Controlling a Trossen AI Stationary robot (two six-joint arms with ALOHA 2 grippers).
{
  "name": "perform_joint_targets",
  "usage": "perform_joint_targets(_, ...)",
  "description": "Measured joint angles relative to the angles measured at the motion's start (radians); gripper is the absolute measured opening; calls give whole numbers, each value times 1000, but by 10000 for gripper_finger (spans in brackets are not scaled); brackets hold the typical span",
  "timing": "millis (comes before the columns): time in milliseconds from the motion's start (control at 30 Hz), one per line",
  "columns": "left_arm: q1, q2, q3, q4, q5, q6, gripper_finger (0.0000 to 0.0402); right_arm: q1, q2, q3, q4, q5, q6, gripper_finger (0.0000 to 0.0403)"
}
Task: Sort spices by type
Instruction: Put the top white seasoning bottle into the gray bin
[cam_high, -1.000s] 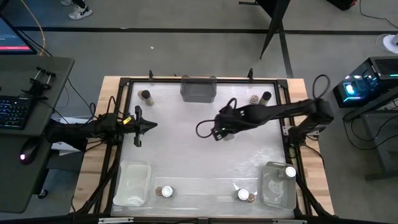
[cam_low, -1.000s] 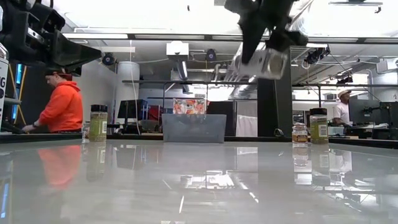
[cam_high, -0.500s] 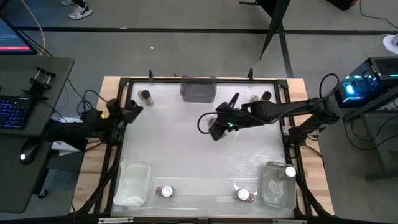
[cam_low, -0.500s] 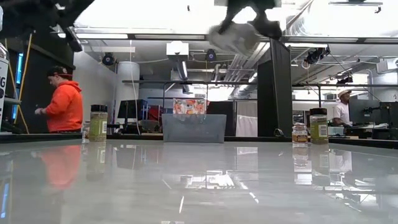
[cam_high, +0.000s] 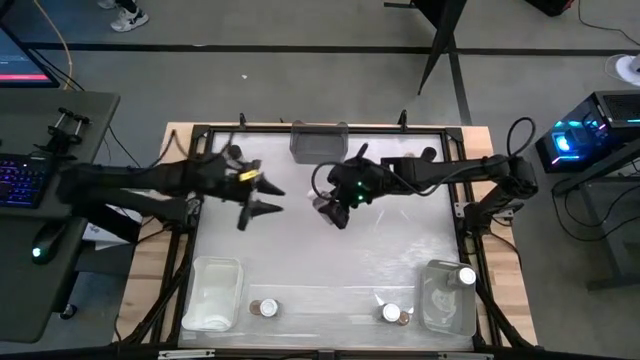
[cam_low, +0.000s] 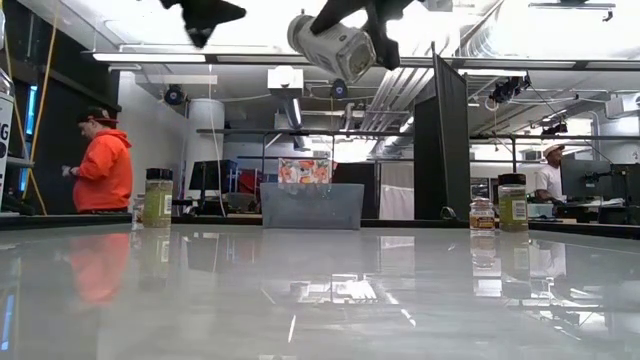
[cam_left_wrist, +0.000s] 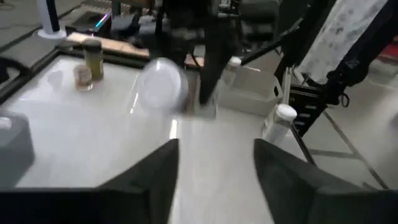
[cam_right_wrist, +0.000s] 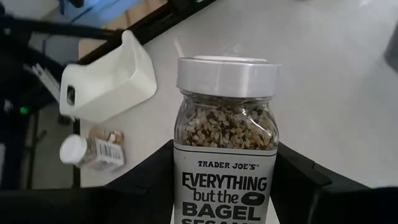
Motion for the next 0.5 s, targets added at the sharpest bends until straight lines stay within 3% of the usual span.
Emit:
perform_joint_targets(200, 0, 186, 134, -1, 99, 123, 284, 26, 7, 0, 3, 0, -130, 193)
perform_joint_targets(500, -5, 353, 182, 7, 98, 190, 294, 46, 34, -2, -34, 12, -217, 193)
